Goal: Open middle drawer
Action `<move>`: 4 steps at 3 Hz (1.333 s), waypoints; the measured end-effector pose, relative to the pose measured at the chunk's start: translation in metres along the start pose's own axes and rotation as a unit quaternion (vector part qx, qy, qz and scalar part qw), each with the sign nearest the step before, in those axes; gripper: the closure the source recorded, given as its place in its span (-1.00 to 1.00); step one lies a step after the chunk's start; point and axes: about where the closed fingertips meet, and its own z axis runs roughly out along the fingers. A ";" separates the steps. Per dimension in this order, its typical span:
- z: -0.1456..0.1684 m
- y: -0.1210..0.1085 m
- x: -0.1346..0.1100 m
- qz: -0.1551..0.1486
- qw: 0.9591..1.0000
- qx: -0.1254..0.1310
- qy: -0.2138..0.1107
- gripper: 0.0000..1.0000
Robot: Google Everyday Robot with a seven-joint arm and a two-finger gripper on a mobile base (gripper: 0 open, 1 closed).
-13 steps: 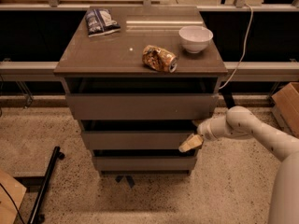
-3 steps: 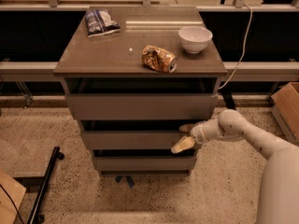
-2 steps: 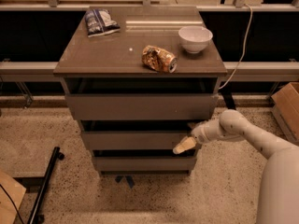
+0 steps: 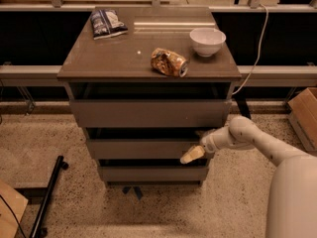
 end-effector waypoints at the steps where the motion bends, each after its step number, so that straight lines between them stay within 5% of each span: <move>1: 0.015 -0.001 0.014 0.019 1.000 -0.013 0.011 -0.62; 2: 0.012 -0.001 0.011 0.019 1.000 -0.013 0.011 0.00; 4: 0.006 0.001 0.004 0.019 1.000 -0.013 0.011 0.93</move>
Offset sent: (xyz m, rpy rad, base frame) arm -0.0064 -0.0027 -0.0378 -0.0621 0.1242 -0.0274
